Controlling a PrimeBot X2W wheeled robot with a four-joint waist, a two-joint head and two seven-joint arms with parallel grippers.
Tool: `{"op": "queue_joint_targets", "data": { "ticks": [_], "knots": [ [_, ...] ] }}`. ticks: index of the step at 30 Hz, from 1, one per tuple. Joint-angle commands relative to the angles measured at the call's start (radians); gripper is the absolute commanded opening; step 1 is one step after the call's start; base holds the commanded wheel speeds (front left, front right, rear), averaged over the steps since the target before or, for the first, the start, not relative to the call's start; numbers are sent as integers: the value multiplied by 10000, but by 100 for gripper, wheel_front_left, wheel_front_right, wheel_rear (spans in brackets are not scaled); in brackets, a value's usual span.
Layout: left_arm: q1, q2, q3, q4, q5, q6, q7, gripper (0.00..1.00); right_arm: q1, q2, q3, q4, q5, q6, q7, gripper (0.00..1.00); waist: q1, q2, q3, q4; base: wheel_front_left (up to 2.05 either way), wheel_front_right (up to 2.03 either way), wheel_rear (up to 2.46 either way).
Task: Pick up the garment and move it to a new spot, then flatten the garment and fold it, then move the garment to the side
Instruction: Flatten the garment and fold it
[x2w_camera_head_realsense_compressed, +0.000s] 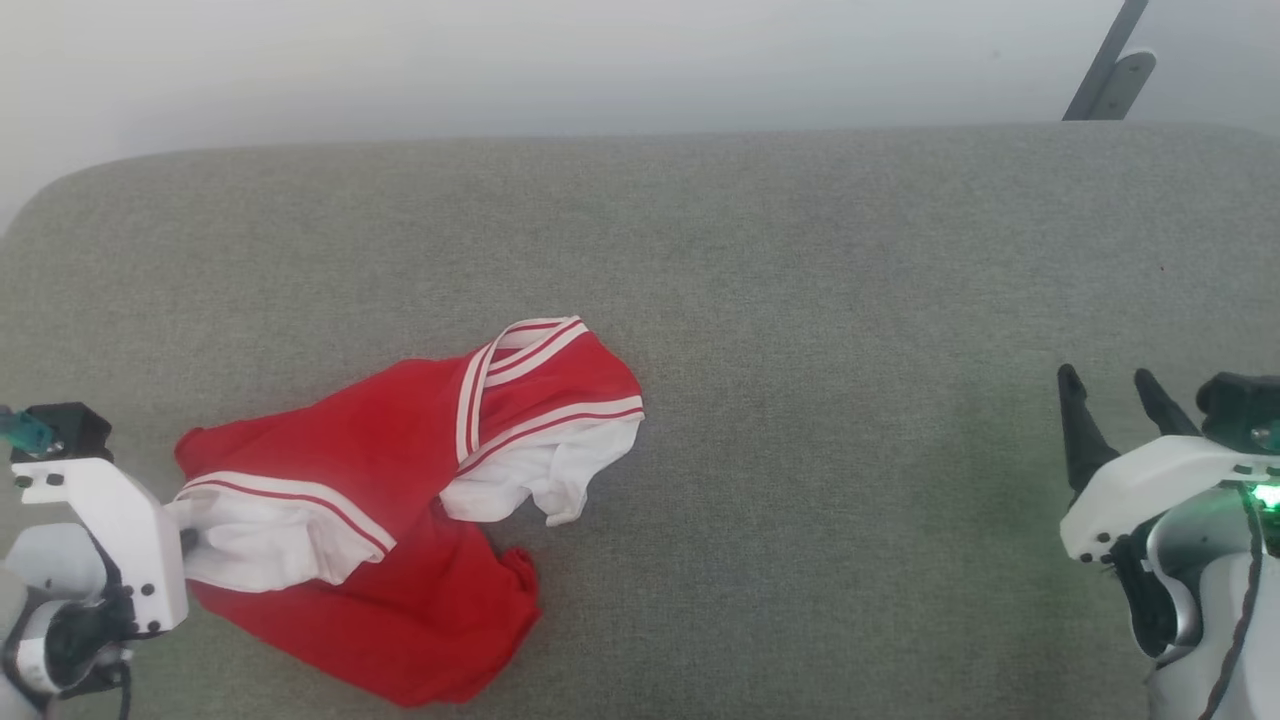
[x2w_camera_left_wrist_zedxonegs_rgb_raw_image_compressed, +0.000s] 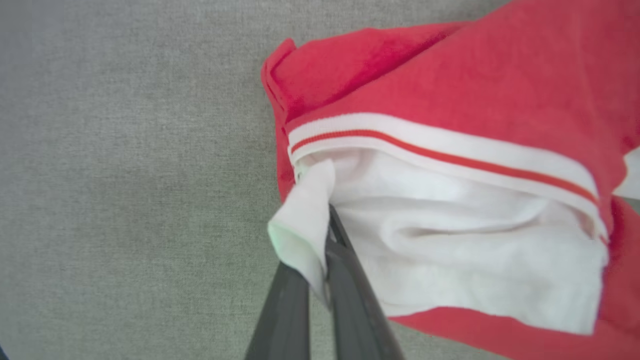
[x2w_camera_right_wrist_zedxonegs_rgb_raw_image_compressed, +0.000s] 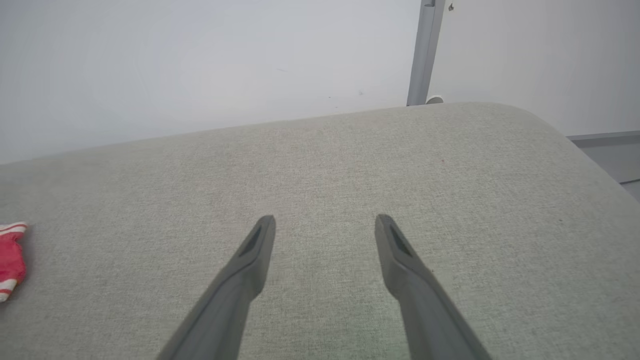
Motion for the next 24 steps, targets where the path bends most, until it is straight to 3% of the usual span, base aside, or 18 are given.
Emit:
{"op": "queue_joint_targets", "data": {
  "ticks": [1, 12, 24],
  "knots": [
    [-192, -116, 2, 178, 100, -99, -150, 100, -34, -16, 93, -38, 4, 5, 38, 100, 0, 0, -22, 28, 0, 0, 0],
    [-709, -556, 222, 272, 541, -432, -1836, 100, 142, -165, 987, -83, 419, 5, 396, 100, 0, 0, -508, 630, 0, 0, 0],
    [224, -953, 578, -1002, 1747, 239, -5490, 100, 17, -457, 3144, -252, 1458, 5, 1389, 100, 0, 0, -775, 1970, 0, 0, 0]
  ]
}}
